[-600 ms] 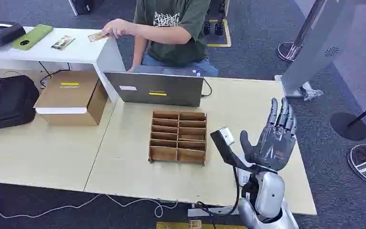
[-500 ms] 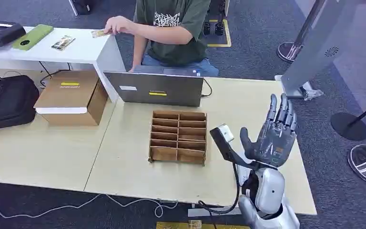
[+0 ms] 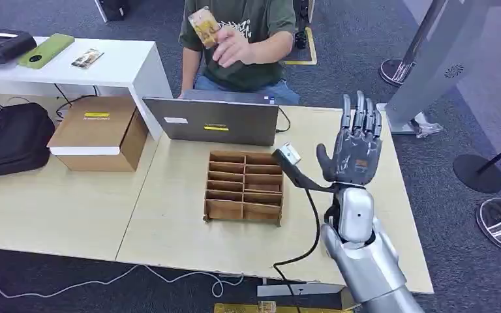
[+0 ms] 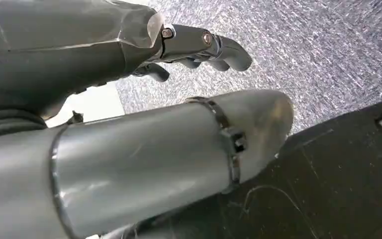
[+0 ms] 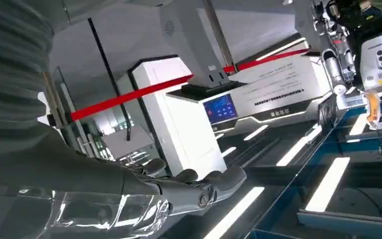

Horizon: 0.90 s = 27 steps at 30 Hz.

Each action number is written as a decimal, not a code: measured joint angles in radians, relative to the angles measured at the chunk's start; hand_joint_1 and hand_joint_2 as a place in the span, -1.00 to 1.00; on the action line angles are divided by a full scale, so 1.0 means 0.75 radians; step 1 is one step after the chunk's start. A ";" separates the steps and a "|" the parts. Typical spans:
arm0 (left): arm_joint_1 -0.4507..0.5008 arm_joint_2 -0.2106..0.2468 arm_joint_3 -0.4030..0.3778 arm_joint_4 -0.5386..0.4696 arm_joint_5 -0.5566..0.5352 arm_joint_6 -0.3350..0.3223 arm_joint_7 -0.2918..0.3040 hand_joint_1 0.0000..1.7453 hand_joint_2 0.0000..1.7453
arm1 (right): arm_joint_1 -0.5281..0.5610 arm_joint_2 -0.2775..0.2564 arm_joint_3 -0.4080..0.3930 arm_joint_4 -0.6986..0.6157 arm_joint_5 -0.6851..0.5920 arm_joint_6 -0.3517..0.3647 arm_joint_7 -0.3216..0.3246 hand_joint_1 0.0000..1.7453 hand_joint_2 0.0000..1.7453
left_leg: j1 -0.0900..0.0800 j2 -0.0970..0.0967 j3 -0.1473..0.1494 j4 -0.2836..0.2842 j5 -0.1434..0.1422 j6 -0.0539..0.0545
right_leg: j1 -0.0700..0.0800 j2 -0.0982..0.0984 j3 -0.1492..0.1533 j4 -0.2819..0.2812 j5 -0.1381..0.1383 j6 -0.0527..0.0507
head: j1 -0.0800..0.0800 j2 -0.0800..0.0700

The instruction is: Pass the card to the sensor for recognition and then transmit it.

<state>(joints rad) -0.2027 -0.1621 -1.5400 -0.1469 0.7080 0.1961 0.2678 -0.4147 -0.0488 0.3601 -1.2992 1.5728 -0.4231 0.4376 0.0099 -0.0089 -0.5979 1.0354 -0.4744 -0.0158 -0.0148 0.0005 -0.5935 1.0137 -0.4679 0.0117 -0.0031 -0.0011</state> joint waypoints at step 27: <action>-0.015 -0.006 0.000 0.000 -0.098 -0.010 0.001 -1.00 -1.00 | -0.768 0.031 0.272 1.120 0.000 -0.121 -0.209 -1.00 1.00 | 0.000 0.000 0.000 0.001 0.002 0.000 | 0.000 0.000 -0.001 0.001 0.003 0.000 | -0.001 0.000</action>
<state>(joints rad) -0.2139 -0.1663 -1.5400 -0.1469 0.6344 0.1884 0.2682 -0.9904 -0.0259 0.5642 -0.4589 1.5728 -0.5138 0.2808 0.0099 -0.0090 -0.5977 1.0359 -0.4728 -0.0162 -0.0148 0.0008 -0.5939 1.0142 -0.4658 0.0115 -0.0034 -0.0011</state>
